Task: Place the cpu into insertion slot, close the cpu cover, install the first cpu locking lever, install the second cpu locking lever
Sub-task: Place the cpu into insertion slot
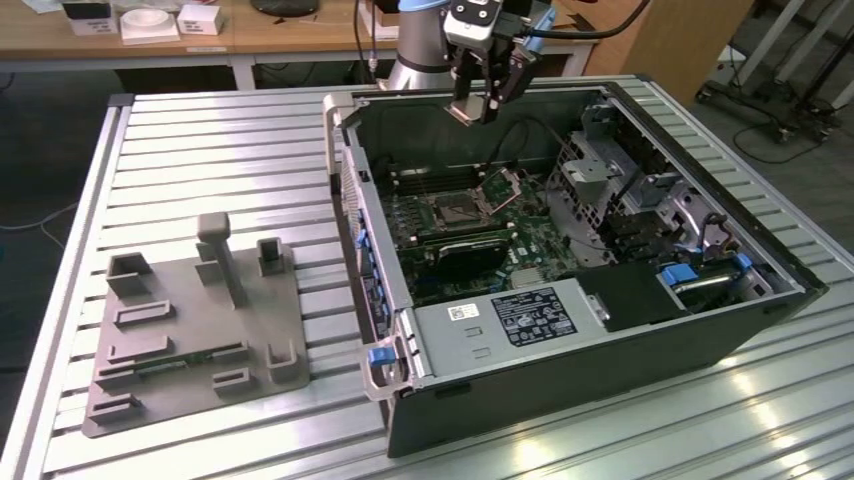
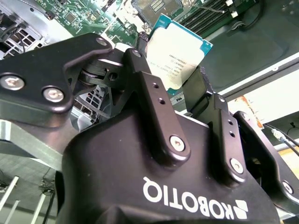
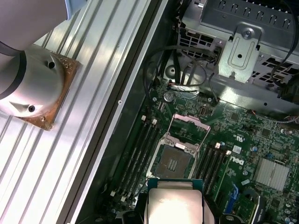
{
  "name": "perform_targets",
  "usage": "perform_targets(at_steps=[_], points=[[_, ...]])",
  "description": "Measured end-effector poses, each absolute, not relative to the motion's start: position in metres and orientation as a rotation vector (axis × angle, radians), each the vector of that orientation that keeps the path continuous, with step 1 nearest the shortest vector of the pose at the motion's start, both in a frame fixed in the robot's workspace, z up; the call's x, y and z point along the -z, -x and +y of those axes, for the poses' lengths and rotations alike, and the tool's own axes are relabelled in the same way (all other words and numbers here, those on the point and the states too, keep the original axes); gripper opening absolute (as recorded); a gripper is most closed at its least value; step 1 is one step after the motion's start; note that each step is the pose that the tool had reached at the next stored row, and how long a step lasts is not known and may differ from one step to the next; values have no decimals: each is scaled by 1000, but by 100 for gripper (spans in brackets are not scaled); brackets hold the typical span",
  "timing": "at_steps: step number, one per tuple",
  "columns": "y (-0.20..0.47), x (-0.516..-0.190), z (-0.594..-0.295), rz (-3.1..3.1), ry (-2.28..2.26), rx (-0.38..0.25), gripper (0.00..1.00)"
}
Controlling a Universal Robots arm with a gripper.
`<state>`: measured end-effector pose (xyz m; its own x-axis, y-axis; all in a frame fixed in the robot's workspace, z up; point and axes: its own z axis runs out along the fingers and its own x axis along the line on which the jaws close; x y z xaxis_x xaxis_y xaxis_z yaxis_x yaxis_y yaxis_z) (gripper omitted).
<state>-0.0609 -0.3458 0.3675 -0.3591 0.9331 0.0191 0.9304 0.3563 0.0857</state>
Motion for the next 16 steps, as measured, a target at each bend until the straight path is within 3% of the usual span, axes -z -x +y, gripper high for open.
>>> perform_targets(at_steps=[16], points=[[61,-354,-344,2427,-1929,-122,54]])
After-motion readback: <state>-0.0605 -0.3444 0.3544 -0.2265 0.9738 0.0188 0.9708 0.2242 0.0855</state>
